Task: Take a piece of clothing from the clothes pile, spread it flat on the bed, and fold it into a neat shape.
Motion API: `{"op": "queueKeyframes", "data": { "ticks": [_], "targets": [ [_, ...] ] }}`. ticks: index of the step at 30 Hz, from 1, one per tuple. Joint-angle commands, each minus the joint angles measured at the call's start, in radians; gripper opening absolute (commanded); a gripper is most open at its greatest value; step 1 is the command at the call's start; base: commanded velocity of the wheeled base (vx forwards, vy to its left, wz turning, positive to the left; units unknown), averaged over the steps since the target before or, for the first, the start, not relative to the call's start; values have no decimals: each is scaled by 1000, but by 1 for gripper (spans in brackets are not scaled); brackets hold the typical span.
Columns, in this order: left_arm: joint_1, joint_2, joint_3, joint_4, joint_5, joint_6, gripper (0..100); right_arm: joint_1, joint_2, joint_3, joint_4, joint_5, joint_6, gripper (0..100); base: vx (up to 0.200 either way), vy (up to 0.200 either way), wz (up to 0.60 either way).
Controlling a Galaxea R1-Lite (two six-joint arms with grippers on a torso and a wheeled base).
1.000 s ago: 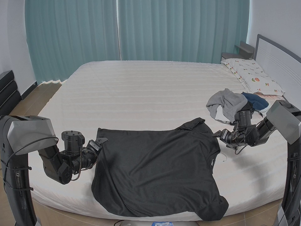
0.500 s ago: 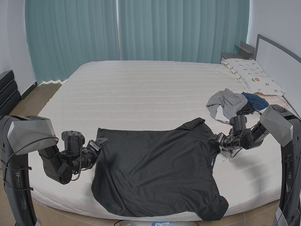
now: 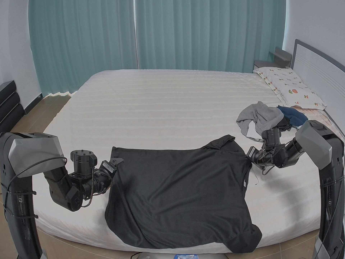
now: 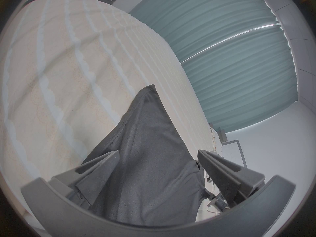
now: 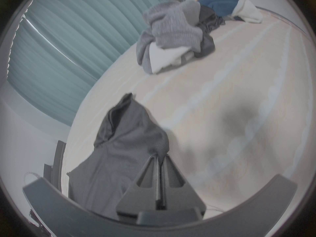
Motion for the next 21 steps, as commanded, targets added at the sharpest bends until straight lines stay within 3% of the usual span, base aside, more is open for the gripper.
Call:
{"op": "queueKeyframes", "data": {
  "ticks": [1, 5, 10, 19, 20, 21],
  "targets": [
    [0, 2, 0, 0, 0, -1, 100, -16, -19, -58, -4, -33, -5, 0, 0, 0, 0],
    [0, 2, 0, 0, 0, -1, 100, -21, -20, -75, -4, -45, -10, 0, 0, 0, 0],
    [0, 2, 0, 0, 0, -1, 100, -22, -14, -152, -10, -52, -88, 0, 0, 0, 0],
    [0, 4, -2, 0, 2, 2, 100, 21, 7, -156, -94, -58, -94, 0, 0, 0, 0],
    [0, 4, -2, -2, 2, 5, 100, 22, 9, -155, -91, -62, -96, 100, 0, 0, 0],
    [0, 4, -2, -2, 2, 5, 100, 22, 9, -155, -91, -62, -96, 100, 0, 0, 0]
  ]
}}
